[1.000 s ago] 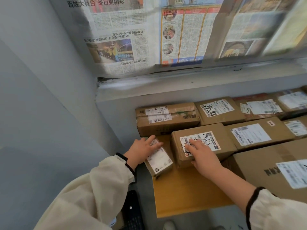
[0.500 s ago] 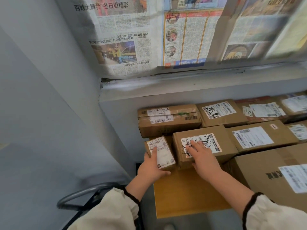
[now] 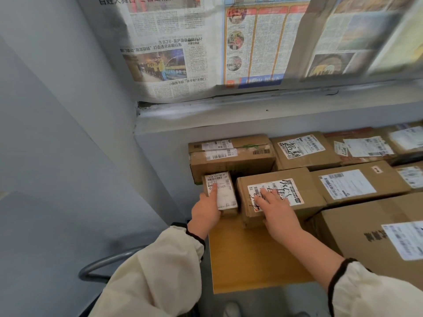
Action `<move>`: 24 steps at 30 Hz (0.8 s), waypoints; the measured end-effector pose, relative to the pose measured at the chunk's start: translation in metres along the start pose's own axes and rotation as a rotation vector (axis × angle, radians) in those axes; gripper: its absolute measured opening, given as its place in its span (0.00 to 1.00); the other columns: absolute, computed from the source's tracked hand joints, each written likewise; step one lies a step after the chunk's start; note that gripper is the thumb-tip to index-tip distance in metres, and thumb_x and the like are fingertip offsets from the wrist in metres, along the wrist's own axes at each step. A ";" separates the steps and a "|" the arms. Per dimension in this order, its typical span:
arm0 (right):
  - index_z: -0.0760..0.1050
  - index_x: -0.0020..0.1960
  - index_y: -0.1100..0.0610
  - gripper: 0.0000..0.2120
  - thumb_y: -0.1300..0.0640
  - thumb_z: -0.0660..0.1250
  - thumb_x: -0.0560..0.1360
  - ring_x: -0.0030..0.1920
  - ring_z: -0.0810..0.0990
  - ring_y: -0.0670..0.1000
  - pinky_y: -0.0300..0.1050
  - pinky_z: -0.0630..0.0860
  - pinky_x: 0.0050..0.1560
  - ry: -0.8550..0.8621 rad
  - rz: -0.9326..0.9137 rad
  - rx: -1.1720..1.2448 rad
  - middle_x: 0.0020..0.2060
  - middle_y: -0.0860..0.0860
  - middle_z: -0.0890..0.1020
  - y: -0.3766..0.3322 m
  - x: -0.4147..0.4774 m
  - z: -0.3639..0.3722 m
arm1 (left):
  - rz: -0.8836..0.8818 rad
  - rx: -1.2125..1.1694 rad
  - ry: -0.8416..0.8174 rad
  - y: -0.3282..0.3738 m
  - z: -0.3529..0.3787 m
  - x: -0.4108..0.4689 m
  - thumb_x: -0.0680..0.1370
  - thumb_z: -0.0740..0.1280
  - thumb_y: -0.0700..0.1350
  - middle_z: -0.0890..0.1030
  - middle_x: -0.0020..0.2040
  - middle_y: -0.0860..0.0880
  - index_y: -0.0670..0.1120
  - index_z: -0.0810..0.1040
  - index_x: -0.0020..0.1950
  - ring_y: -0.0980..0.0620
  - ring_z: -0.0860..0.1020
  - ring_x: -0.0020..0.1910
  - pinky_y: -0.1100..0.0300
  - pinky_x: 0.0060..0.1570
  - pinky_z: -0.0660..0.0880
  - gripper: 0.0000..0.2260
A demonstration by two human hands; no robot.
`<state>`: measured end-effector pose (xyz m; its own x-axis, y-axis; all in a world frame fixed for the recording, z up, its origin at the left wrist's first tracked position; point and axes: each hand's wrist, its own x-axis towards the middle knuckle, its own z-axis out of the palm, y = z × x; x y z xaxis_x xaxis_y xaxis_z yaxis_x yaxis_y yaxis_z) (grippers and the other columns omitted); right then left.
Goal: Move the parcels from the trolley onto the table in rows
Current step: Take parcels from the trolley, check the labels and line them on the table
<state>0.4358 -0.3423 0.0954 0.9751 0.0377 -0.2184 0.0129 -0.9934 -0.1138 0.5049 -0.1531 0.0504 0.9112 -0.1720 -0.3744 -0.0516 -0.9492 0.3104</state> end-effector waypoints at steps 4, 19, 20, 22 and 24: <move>0.54 0.74 0.48 0.34 0.64 0.65 0.74 0.76 0.47 0.57 0.57 0.51 0.73 -0.008 -0.016 0.018 0.76 0.50 0.51 0.002 0.000 0.000 | -0.041 0.030 -0.018 0.005 -0.003 -0.004 0.78 0.62 0.51 0.60 0.71 0.40 0.56 0.38 0.76 0.44 0.76 0.55 0.55 0.46 0.76 0.37; 0.59 0.71 0.50 0.31 0.46 0.66 0.73 0.67 0.67 0.55 0.62 0.58 0.70 0.003 0.314 0.001 0.66 0.52 0.71 0.106 -0.015 -0.027 | 0.114 0.036 0.015 0.078 0.007 -0.038 0.73 0.67 0.61 0.49 0.78 0.48 0.58 0.39 0.76 0.41 0.47 0.76 0.35 0.70 0.48 0.43; 0.60 0.71 0.50 0.29 0.47 0.66 0.73 0.67 0.68 0.54 0.63 0.56 0.71 -0.011 0.284 0.012 0.64 0.51 0.73 0.107 -0.013 -0.027 | 0.094 0.042 0.016 0.080 0.007 -0.037 0.74 0.66 0.59 0.50 0.78 0.48 0.57 0.41 0.76 0.41 0.48 0.76 0.34 0.70 0.49 0.41; 0.59 0.71 0.50 0.29 0.47 0.66 0.74 0.70 0.64 0.54 0.64 0.51 0.71 -0.025 0.264 0.020 0.64 0.50 0.74 0.108 -0.011 -0.026 | 0.067 0.066 0.016 0.081 0.007 -0.036 0.76 0.65 0.58 0.52 0.78 0.49 0.56 0.41 0.76 0.42 0.49 0.76 0.34 0.70 0.49 0.40; 0.59 0.71 0.50 0.29 0.46 0.65 0.74 0.71 0.63 0.55 0.64 0.50 0.71 -0.020 0.251 0.004 0.64 0.49 0.74 0.107 -0.008 -0.027 | 0.052 0.096 0.025 0.083 0.006 -0.034 0.76 0.64 0.57 0.53 0.78 0.50 0.55 0.40 0.77 0.42 0.51 0.76 0.34 0.69 0.49 0.39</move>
<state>0.4349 -0.4522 0.1110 0.9431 -0.2075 -0.2598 -0.2296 -0.9716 -0.0574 0.4671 -0.2276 0.0836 0.9161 -0.2165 -0.3375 -0.1373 -0.9602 0.2434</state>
